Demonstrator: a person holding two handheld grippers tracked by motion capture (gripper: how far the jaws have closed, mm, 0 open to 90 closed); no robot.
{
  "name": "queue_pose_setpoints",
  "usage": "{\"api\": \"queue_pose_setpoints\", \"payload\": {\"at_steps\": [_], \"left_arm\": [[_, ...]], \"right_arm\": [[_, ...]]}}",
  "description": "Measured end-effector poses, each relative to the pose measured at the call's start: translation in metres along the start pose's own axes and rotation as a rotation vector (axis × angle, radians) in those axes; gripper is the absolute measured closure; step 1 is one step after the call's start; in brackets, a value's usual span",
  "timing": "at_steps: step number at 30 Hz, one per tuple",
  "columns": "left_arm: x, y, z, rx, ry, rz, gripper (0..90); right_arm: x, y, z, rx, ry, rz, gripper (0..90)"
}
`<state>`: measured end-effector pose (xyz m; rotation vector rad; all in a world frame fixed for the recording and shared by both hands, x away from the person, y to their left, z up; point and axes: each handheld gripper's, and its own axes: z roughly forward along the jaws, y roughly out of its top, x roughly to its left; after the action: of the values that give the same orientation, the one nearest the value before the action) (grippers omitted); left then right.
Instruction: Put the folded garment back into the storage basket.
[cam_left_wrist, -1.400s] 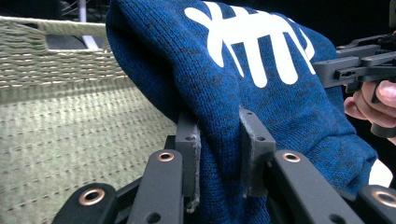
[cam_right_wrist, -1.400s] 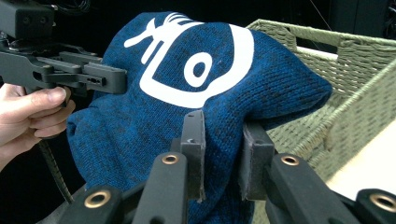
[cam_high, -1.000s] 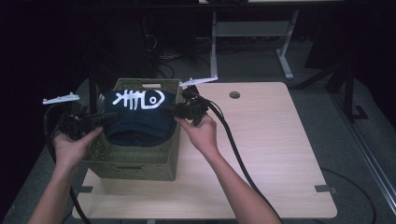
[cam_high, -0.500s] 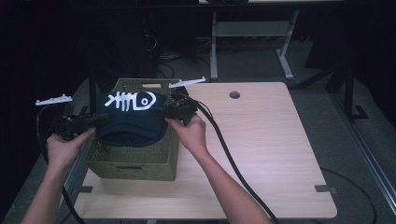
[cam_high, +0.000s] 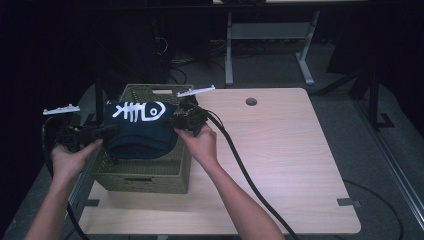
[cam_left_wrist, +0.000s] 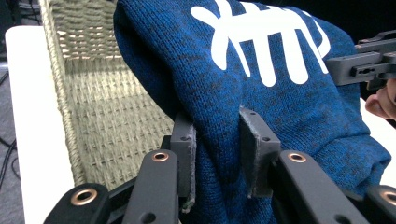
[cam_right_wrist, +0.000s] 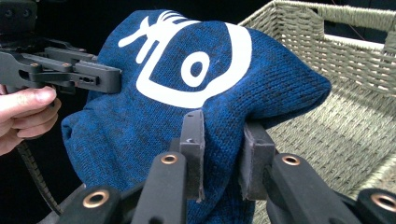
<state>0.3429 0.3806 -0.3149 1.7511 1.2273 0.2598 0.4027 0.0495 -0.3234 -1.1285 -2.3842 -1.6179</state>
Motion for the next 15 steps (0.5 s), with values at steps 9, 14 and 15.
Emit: {"api": "queue_pose_setpoints", "payload": {"at_steps": [9,14,15], "left_arm": [[0.007,-0.005,0.008,0.025,0.022,-0.011,69.7],[0.009,-0.009,0.015,0.049,0.034,-0.014,69.8],[0.010,-0.009,0.016,0.052,0.034,-0.013,69.8]], "right_arm": [[-0.006,-0.007,0.012,0.024,-0.010,0.010,73.6],[-0.012,-0.013,0.018,0.043,-0.020,0.019,73.5],[-0.013,-0.014,0.019,0.041,-0.019,0.021,73.5]]}}
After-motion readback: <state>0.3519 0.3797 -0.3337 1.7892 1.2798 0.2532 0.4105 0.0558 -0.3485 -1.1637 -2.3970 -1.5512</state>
